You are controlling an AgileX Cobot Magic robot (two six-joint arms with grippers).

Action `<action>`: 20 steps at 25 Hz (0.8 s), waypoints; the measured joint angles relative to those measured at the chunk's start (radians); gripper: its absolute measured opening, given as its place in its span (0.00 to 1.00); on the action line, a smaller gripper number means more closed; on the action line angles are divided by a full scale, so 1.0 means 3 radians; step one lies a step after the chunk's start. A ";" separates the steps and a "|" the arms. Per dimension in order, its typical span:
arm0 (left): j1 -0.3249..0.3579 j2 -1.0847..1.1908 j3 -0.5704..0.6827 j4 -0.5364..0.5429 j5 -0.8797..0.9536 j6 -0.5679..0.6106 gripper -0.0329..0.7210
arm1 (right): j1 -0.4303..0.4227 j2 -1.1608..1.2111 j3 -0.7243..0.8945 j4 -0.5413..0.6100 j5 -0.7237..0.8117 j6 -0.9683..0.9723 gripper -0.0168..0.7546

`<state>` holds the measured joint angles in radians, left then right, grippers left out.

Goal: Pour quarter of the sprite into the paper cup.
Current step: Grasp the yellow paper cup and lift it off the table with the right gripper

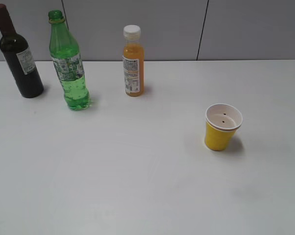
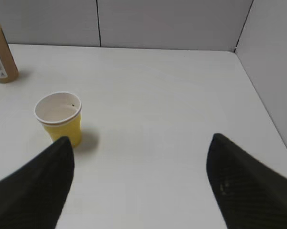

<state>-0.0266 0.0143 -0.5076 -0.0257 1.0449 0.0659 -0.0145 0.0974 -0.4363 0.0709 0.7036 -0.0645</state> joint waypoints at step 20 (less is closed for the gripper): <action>0.0000 0.0000 0.0000 0.0000 0.0000 0.0000 0.82 | 0.0000 0.1207 0.0331 0.0021 -0.1643 -0.0016 0.84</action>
<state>-0.0266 0.0143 -0.5076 -0.0257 1.0449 0.0659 -0.0145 0.4595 -0.3369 0.0770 0.2107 -0.0694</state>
